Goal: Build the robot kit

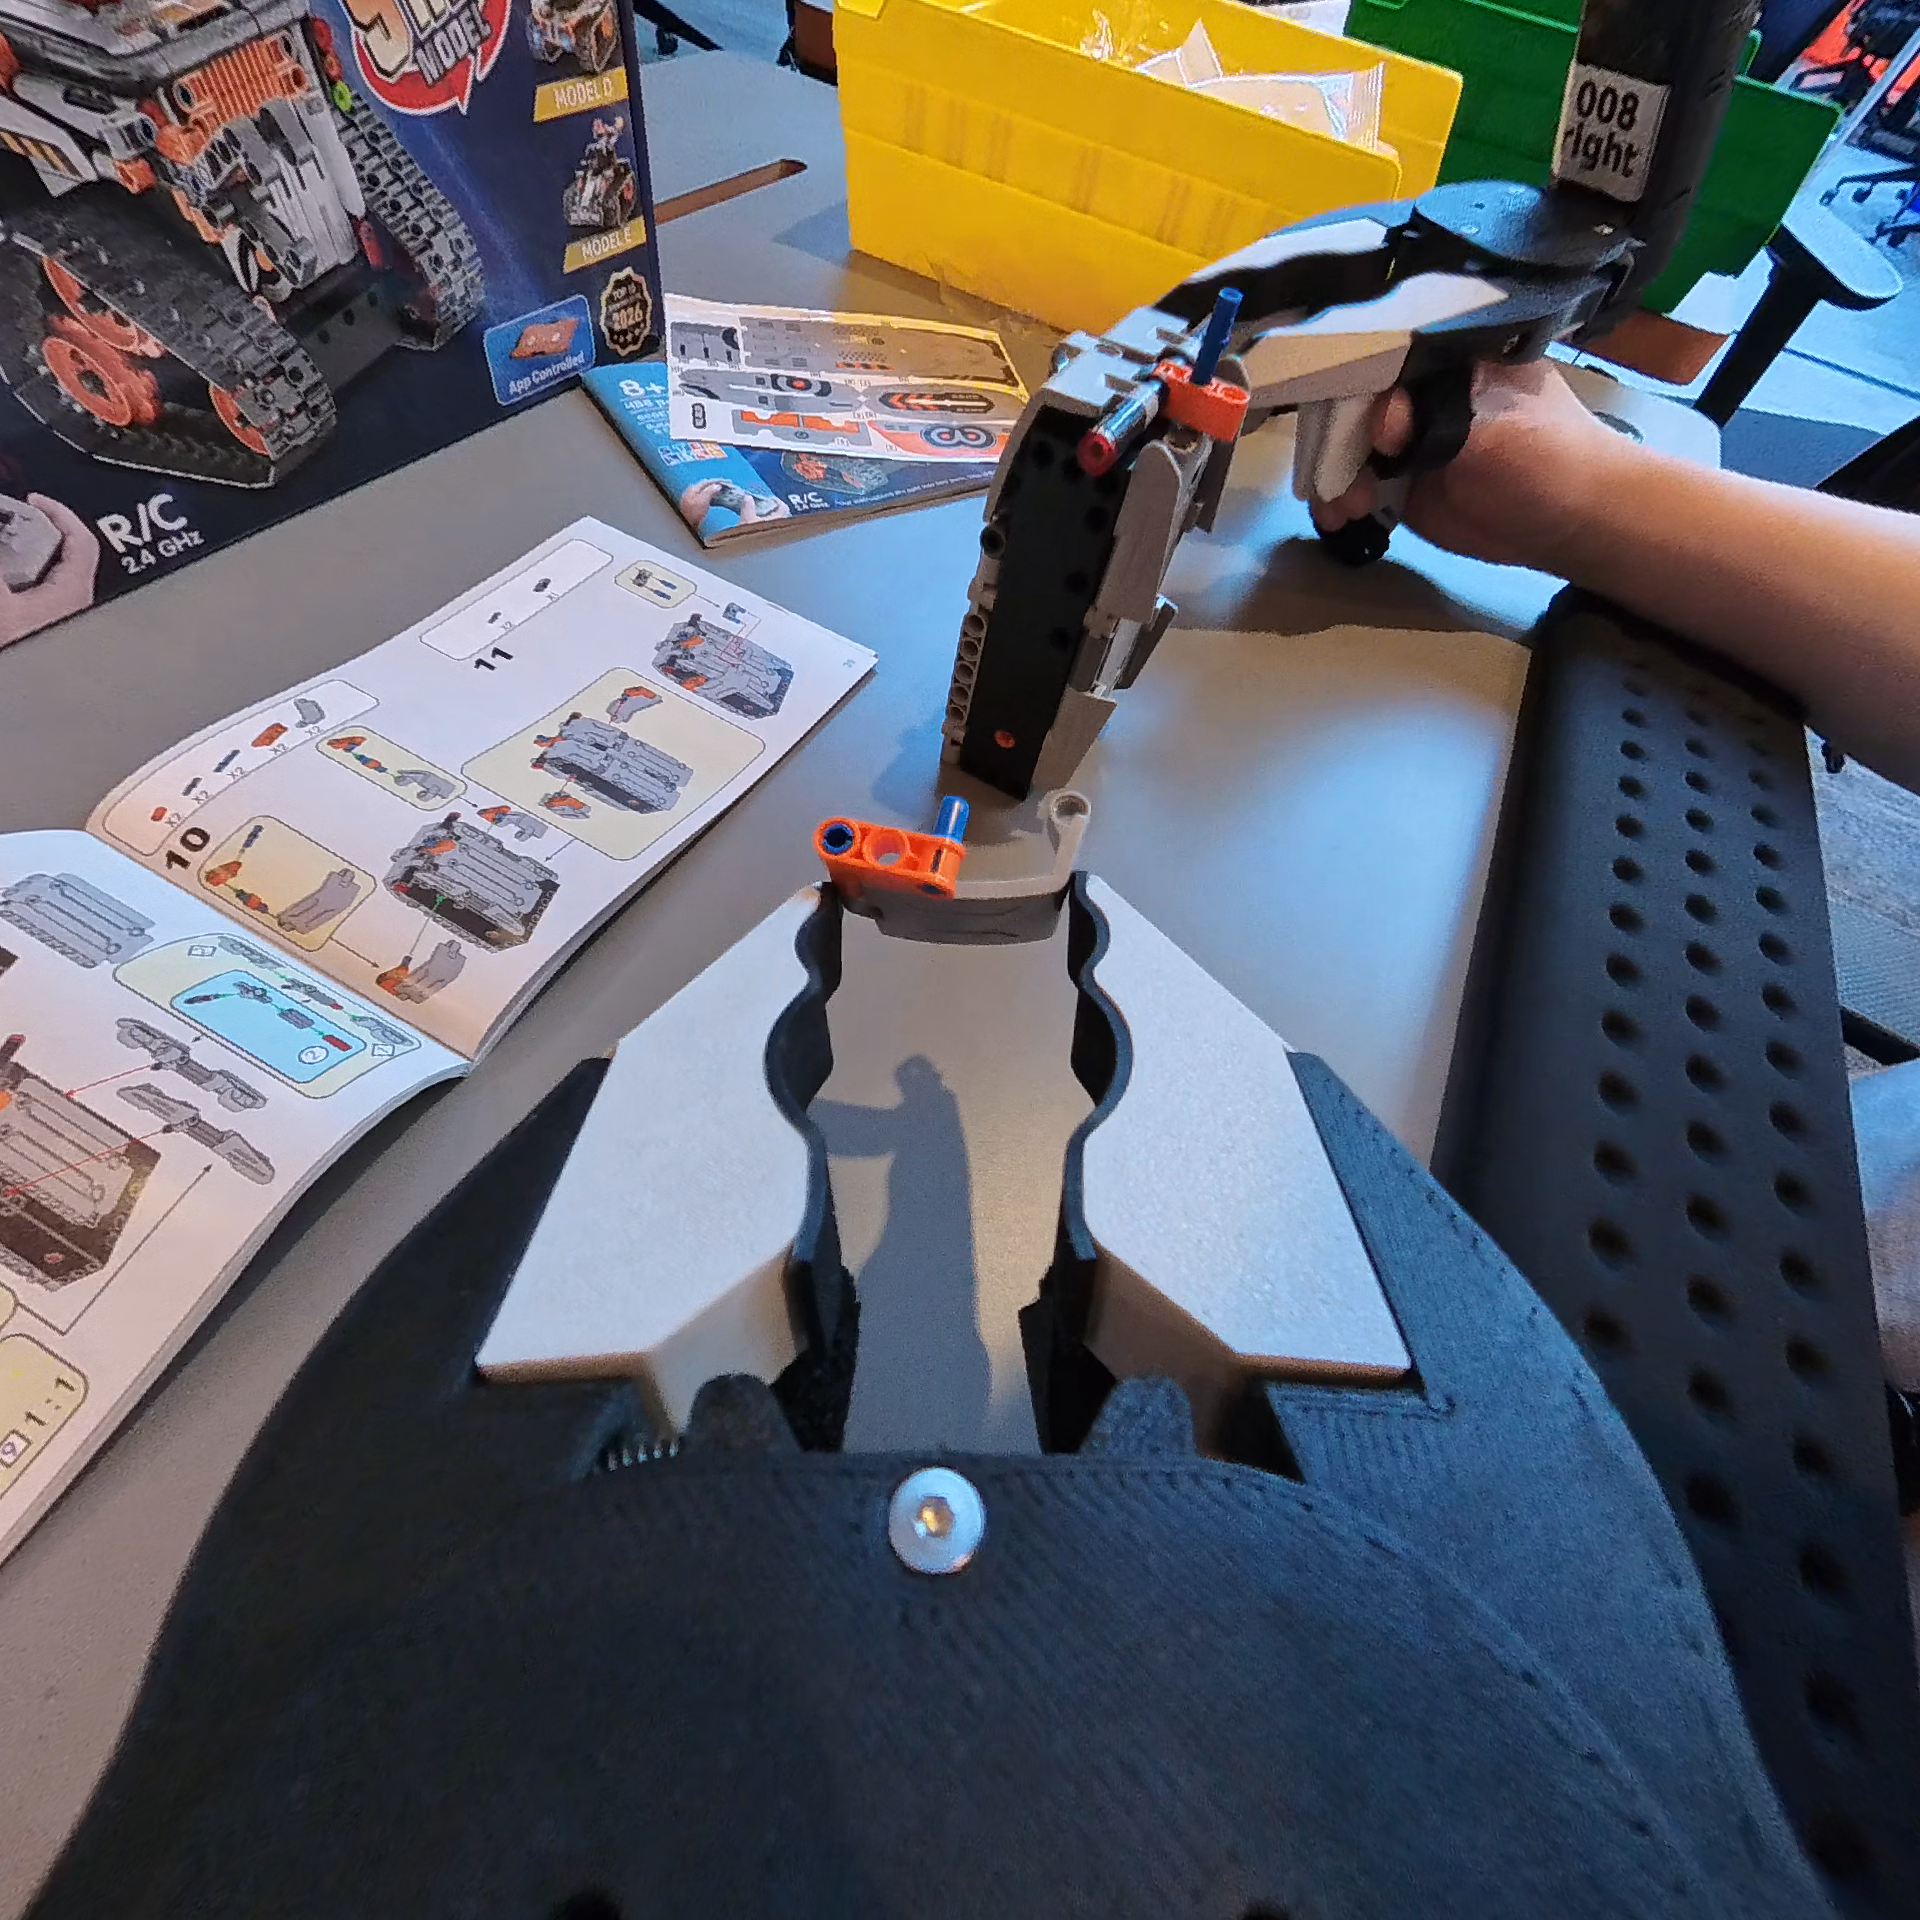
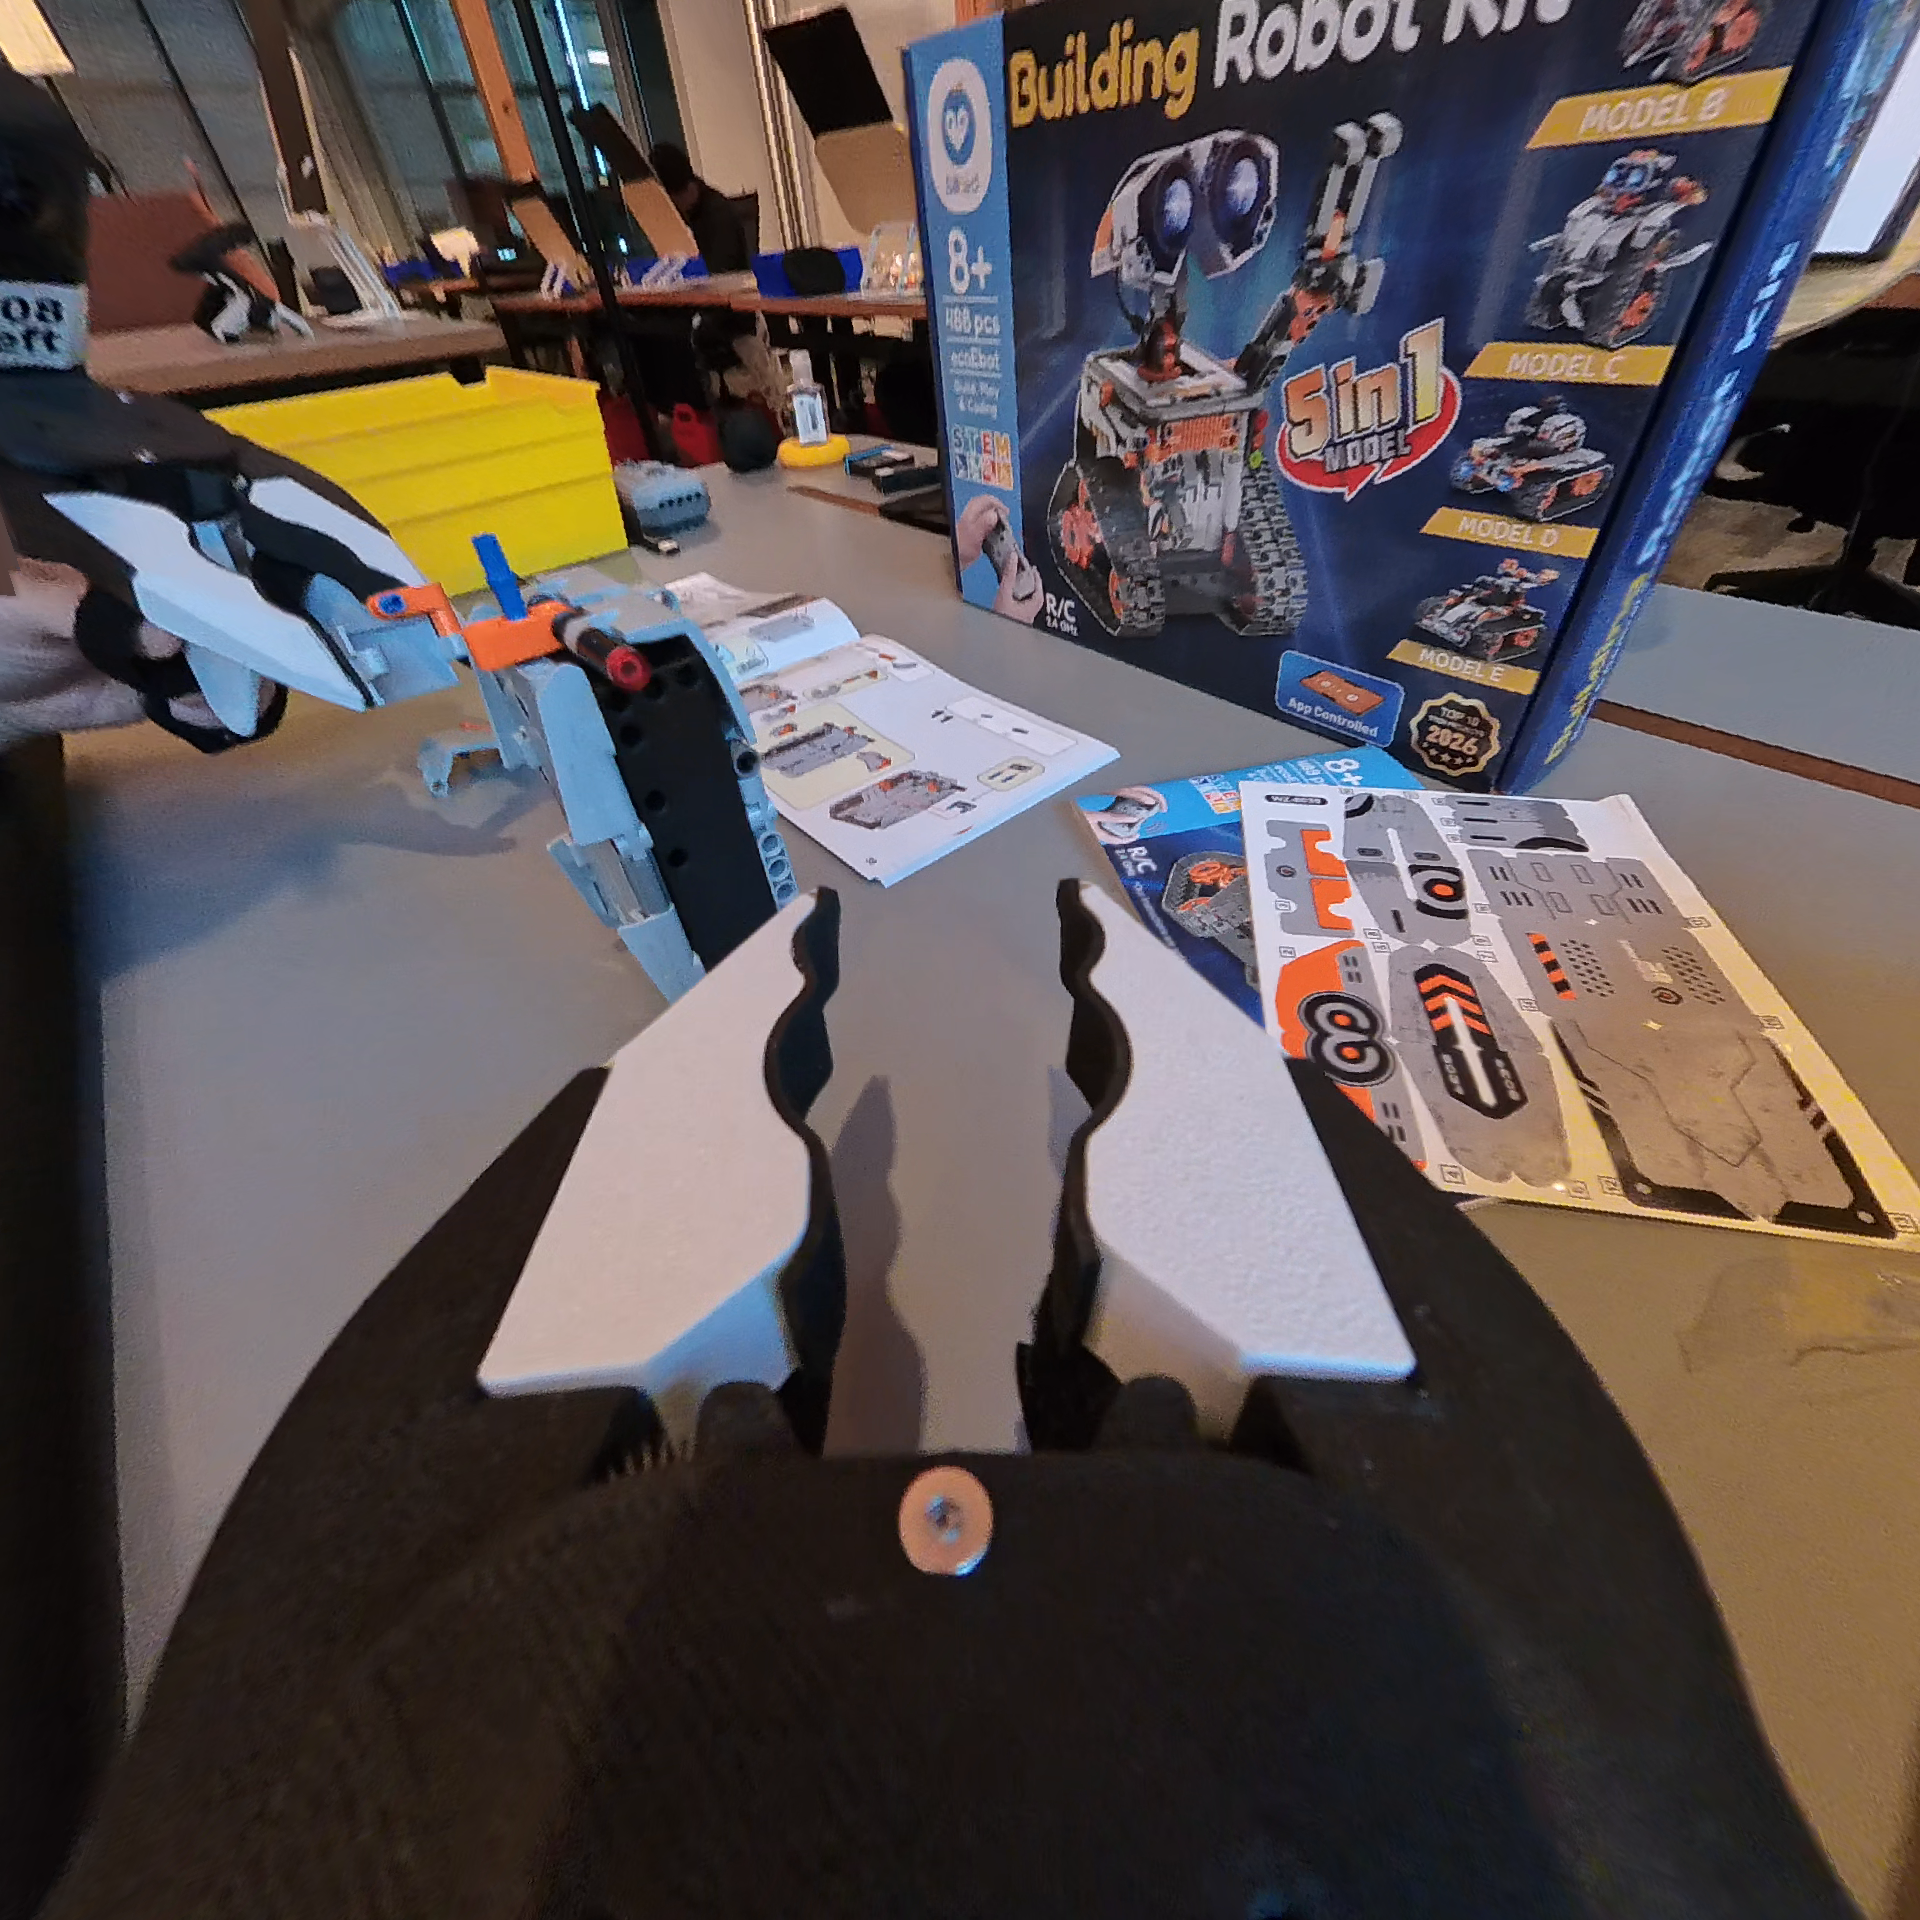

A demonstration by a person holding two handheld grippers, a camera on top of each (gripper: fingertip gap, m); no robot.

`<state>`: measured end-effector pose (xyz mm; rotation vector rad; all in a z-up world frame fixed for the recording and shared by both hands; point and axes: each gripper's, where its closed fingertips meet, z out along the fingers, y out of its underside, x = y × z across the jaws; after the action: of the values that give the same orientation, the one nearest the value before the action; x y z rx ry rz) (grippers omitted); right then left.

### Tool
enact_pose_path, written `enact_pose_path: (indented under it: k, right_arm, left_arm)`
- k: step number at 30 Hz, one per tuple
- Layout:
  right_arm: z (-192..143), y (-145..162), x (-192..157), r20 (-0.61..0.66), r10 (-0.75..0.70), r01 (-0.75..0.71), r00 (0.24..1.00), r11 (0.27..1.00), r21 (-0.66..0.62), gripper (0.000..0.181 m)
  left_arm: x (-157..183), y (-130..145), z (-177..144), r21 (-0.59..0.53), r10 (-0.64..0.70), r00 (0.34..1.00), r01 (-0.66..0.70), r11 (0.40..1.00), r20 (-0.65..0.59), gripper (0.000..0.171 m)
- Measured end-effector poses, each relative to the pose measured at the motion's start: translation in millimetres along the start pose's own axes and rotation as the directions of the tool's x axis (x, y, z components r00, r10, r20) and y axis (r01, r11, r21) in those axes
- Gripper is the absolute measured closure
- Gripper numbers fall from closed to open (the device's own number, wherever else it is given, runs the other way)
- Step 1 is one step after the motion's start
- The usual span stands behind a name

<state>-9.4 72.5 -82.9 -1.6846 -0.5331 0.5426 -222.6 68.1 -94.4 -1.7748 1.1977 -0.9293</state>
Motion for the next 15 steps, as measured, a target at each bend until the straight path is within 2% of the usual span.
enact_pose_path:
  k: [4,15]
  right_arm:
    - [2.6,3.5,-0.1,-0.001,-0.003,0.003,1.000,1.000,-0.028,0.139]
    - [-0.6,0.9,7.5,0.006,0.088,-0.088,0.996,0.996,-0.001,0.141]
  left_arm:
    - [0.5,1.5,1.2,-0.006,0.000,1.000,0.000,1.000,-0.004,0.129]
    - [1.3,6.6,4.9,-0.030,-0.008,1.000,0.007,1.000,-0.011,0.129]
